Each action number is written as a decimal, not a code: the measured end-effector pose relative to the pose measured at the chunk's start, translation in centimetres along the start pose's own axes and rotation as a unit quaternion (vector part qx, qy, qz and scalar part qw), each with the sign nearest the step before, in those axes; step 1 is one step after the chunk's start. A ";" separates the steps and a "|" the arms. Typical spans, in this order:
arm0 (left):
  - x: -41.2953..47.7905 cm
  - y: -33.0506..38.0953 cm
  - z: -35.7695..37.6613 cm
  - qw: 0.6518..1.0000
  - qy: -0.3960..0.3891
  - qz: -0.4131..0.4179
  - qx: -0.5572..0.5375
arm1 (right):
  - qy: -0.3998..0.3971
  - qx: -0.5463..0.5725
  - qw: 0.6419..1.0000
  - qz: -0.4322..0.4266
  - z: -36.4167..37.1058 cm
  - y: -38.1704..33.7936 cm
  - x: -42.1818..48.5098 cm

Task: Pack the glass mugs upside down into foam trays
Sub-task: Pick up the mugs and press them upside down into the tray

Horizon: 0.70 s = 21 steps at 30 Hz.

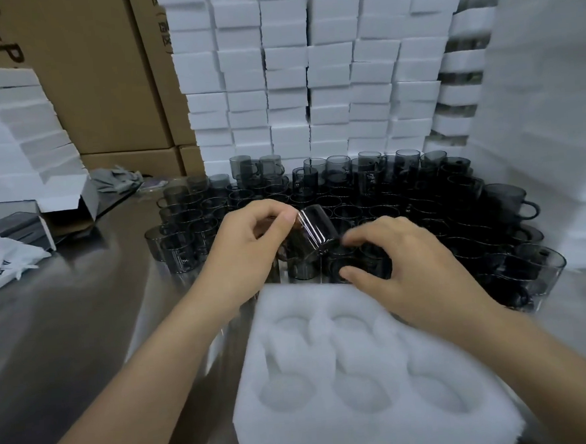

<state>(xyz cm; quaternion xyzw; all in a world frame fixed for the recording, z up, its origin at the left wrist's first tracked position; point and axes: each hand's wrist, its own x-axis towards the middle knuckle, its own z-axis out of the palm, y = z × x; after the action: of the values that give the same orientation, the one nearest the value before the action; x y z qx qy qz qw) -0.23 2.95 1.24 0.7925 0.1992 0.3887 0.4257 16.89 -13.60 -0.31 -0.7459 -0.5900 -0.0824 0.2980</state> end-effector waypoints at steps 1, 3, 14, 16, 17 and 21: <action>0.0 -0.1 0.2 0.998 -0.005 -0.031 -0.049 | 0.027 0.030 0.999 -0.006 -0.1 -0.2 -0.1; 0.1 -0.3 0.4 0.987 -0.031 -0.079 -0.135 | 0.058 0.142 0.988 0.001 -0.3 -0.6 -0.2; -0.4 1.0 1.7 0.924 -0.088 -0.167 -0.332 | -0.021 0.432 0.897 0.095 -0.5 -1.4 0.3; -0.4 0.9 1.8 0.927 -0.084 -0.170 -0.324 | -0.019 0.475 0.873 0.105 -0.4 -1.3 0.3; -0.4 0.9 1.7 0.929 -0.079 -0.173 -0.317 | -0.008 0.493 0.863 0.109 -0.3 -1.3 0.3; -0.3 0.9 0.9 0.939 -0.098 -0.176 -0.279 | 0.056 0.513 0.853 0.079 -0.7 -1.1 0.7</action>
<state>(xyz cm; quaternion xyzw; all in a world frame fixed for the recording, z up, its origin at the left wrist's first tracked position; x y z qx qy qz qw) 0.28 1.77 1.51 0.6285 0.1762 0.2676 0.7087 16.23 -13.24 0.98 -0.5256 -0.4698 0.2138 0.6762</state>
